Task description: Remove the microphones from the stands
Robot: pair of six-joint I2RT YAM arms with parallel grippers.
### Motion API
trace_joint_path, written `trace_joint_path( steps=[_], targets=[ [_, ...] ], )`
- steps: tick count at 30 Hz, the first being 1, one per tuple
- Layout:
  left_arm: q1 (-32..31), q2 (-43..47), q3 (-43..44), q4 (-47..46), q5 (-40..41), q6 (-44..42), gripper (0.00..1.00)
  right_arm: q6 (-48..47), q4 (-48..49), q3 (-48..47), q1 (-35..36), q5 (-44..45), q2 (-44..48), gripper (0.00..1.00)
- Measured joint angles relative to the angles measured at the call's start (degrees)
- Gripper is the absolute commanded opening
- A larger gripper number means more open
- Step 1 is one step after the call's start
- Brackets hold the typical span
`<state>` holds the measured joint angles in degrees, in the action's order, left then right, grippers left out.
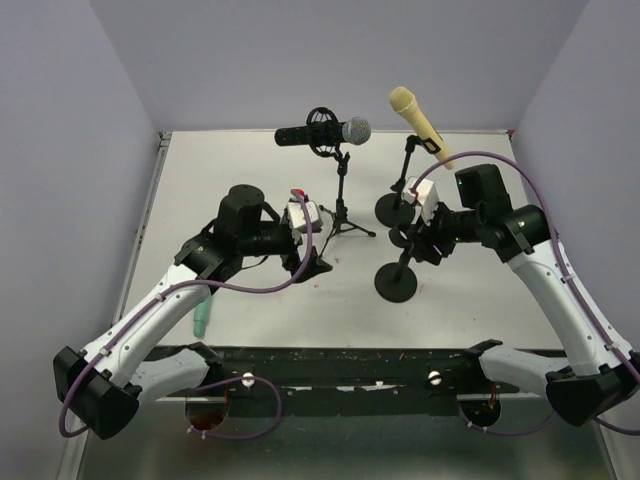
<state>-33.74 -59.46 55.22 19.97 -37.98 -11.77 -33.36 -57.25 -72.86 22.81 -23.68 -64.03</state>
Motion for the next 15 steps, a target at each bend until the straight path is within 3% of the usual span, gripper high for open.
trace_joint_path(
  steps=[3, 10, 15],
  targets=[
    [-3.3, -1.92, 3.85, 0.31, -2.36, -2.23, 0.99, 2.73, -3.13, -3.67, 0.07, 0.07, -1.84, 0.82],
    [-10.32, -12.68, 13.68, -0.63, -3.65, -6.03, 0.99, 7.19, -6.58, -17.42, 0.07, 0.02, -0.7, 0.83],
    [-11.19, -24.28, 21.53, -0.81, -3.65, -7.04, 0.99, 7.91, -10.05, -19.08, 0.07, 1.27, 2.47, 0.83]
  ],
)
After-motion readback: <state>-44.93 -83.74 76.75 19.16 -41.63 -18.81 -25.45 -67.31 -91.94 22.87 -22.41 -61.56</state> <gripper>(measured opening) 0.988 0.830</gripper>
